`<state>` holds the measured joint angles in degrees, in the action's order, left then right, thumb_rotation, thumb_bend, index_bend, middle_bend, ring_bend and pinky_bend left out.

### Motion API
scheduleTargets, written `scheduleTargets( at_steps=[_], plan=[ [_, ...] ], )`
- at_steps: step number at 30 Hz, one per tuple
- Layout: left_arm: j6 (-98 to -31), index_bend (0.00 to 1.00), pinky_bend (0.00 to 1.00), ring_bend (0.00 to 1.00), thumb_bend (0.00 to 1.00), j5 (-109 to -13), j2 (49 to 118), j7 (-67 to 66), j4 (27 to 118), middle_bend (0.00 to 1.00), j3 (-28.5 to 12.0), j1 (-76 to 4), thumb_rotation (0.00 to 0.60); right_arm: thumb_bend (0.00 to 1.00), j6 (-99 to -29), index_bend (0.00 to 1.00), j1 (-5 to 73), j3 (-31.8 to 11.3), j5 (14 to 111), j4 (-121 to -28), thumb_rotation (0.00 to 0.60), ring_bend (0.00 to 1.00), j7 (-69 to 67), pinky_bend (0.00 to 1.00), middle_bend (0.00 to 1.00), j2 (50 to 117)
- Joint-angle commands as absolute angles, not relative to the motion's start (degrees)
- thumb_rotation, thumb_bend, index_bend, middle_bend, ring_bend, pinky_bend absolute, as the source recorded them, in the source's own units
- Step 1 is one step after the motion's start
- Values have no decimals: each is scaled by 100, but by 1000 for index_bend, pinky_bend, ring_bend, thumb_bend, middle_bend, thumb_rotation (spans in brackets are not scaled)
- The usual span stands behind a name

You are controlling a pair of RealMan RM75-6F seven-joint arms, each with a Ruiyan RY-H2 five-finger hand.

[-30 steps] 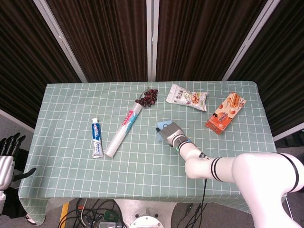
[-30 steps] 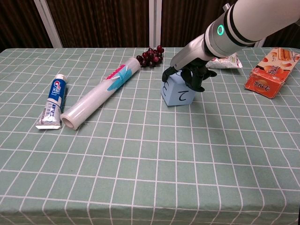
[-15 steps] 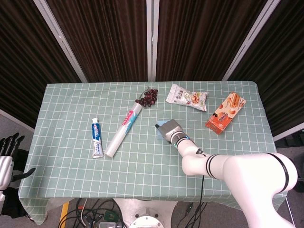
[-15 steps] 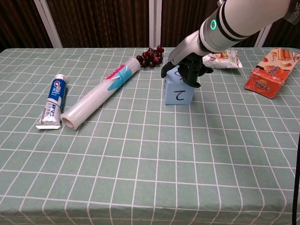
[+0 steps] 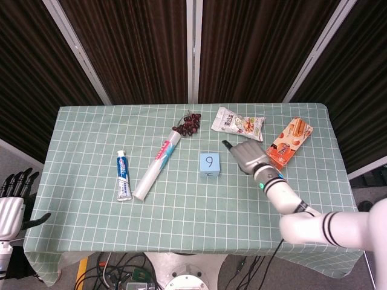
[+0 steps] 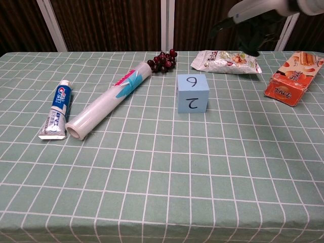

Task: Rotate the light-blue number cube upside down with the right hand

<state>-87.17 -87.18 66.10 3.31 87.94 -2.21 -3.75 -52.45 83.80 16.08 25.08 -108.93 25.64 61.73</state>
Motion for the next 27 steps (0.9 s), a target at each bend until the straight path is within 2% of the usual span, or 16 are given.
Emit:
scheduleTargets(
  at_steps=[1, 2, 3, 5, 7, 8, 10, 14, 20, 27],
  plan=[
    [-8674, 70, 1, 0, 0, -8764, 6634, 158, 8924, 0, -205, -418, 600, 910, -8125, 0, 5895, 2408, 5600, -11784, 600, 682, 1921, 686, 763, 5514],
    [-8658, 70, 1, 0, 0, -8771, 6640, 104, 8964, 0, -199, -429, 600, 737, -8415, 0, 5528, 2557, 6005, -11692, 600, 524, 1795, 621, 600, 5529],
    [-8636, 70, 1, 0, 0, -8781, 6645, 32, 9021, 0, -191, -443, 600, 608, -8734, 0, 5076, 2734, 6434, -11519, 600, 411, 1655, 566, 488, 5559],
    [-8617, 70, 1, 0, 0, -8807, 6648, -70, 9106, 0, -182, -463, 600, 260, -9061, 0, 4480, 2925, 6866, -11245, 600, 80, 1447, 329, 128, 5622],
    [-8596, 70, 1, 0, 0, -8837, 6649, -173, 9198, 0, -176, -489, 600, 109, -9527, 0, 3805, 2952, 7321, -10847, 600, 1, 1072, 168, 10, 5798],
    [-8586, 70, 1, 0, 0, -8847, 6651, -215, 9229, 0, -176, -502, 600, 47, -9759, 0, 3513, 2928, 7512, -10622, 600, 0, 920, 85, 0, 5911],
    [-8565, 70, 1, 0, 0, -8870, 6659, -285, 9289, 0, -173, -527, 600, 7, -10299, 0, 2871, 2807, 7867, -10056, 600, 0, 635, 11, 0, 6215],
    [-8550, 70, 1, 0, 0, -8902, 6670, -359, 9356, 0, -170, -557, 600, 48, -10828, 0, 1997, 2567, 8187, -9191, 600, 0, 303, 0, 0, 6706],
    [-8535, 70, 1, 0, 0, -8904, 6712, -333, 9303, 0, -161, -574, 600, 72, -10714, 0, 1450, 2160, 8275, -8556, 600, 0, 46, 0, 0, 7005],
    [-8521, 70, 1, 0, 0, -8877, 6738, -277, 9220, 0, -151, -577, 600, 88, -10547, 0, 1199, 1634, 8423, -8412, 600, 0, 69, 0, 0, 7090]
  ],
)
